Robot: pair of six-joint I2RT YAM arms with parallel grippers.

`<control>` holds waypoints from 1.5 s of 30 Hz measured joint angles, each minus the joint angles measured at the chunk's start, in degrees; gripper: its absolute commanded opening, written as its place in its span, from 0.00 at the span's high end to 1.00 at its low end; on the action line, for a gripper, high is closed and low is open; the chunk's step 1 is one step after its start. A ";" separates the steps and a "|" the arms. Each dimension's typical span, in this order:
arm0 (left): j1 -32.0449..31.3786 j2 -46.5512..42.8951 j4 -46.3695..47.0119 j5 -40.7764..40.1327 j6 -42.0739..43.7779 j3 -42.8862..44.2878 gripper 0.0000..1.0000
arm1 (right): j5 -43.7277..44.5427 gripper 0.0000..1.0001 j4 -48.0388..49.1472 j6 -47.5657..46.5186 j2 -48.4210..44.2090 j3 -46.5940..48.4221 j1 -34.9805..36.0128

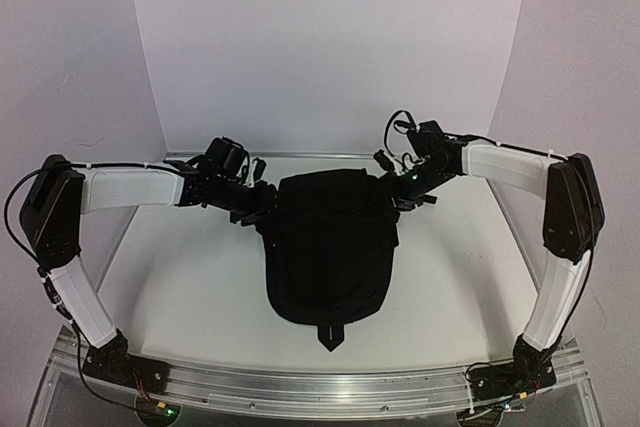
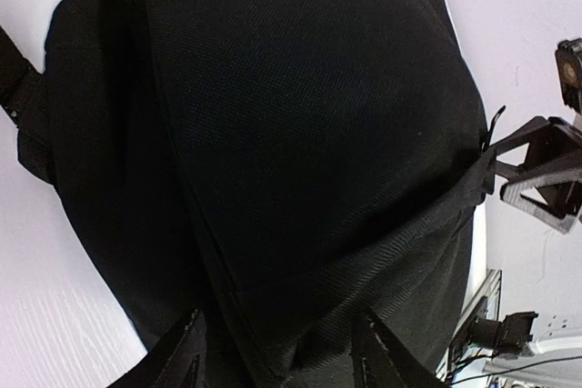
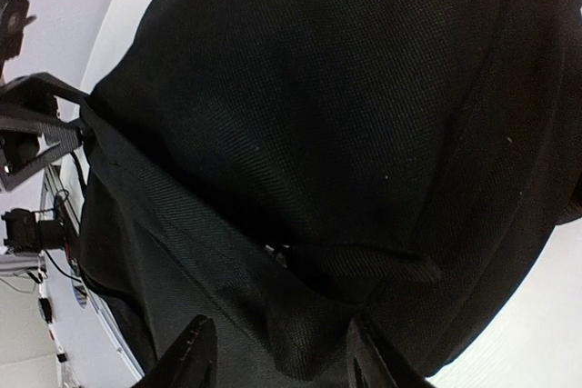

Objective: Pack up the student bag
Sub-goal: Adjust the student bag at the center of the board.

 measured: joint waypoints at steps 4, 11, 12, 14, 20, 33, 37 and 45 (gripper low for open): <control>0.15 1.21 0.62 2.83 0.04 0.49 0.69 | -0.27 0.80 0.29 0.31 1.20 0.00 -0.02; 2.10 1.81 1.38 7.40 1.22 0.72 1.00 | -0.41 1.00 0.38 0.20 1.47 0.30 -1.08; 2.50 1.63 1.47 8.04 1.61 0.70 1.00 | -0.64 1.00 0.28 0.10 1.46 0.44 -1.34; 3.54 0.81 1.67 9.69 2.45 0.27 1.00 | -2.28 1.00 0.17 -0.19 1.44 0.90 -2.08; 5.66 -1.61 1.36 14.84 4.73 -0.15 1.00 | -6.83 1.00 0.68 -1.08 1.16 1.68 -2.73; 7.56 6.51 6.35 20.85 3.23 2.05 1.00 | -3.75 1.00 -1.00 -2.32 5.22 5.01 -3.58; 8.43 10.74 4.63 20.72 3.69 8.17 1.00 | -1.85 0.99 -1.32 -2.93 9.83 11.16 -4.62; 9.70 12.82 -1.16 17.84 5.83 14.25 0.21 | -0.79 0.18 -0.49 -2.67 9.16 12.74 -6.68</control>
